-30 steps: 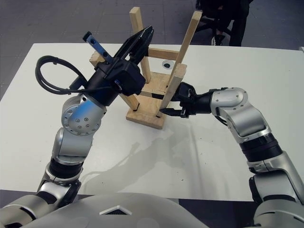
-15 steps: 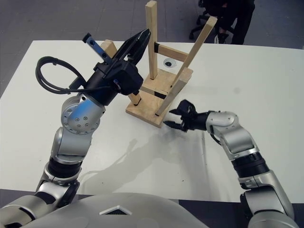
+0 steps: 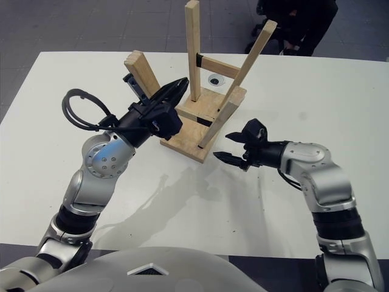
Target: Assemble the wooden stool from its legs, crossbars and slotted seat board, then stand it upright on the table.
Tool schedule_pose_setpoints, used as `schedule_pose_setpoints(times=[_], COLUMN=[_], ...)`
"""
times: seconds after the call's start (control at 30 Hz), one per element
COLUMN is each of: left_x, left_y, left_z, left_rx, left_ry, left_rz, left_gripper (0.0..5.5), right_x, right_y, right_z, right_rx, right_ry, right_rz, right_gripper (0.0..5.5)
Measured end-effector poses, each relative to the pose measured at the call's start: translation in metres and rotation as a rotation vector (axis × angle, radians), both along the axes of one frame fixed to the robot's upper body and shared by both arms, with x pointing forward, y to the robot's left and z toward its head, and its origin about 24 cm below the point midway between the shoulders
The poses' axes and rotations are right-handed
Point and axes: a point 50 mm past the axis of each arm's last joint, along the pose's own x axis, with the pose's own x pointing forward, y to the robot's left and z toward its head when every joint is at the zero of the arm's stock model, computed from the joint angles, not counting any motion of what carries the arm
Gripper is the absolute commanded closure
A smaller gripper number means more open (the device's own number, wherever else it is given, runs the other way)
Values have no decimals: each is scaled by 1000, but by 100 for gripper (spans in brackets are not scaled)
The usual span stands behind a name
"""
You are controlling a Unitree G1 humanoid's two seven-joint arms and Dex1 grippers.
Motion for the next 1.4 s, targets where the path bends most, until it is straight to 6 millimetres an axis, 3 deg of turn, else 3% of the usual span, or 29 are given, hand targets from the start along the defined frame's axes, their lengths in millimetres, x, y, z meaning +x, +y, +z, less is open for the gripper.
schedule_pose_setpoints(times=[0.2,0.4,1.0,1.2,1.4], left_x=[0,0,2,2,4], left_y=[0,0,0,-1,1], left_z=[-1,-1,-6,-7,-10], left_rx=[2,2,13,10,41], left_ry=[3,3,20,22,27], left_rz=[11,12,20,18,42], left_gripper=[540,540,540,540,540], right_x=[7,7,-8,-3,1], right_y=[-1,7,25,29,33], right_z=[31,47,61,63,64], right_rx=[84,141,201,225,233], right_ry=[-28,-27,7,-13,-23], right_rz=[-65,-59,-22,-64,-79], right_gripper=[185,185,185,185,298])
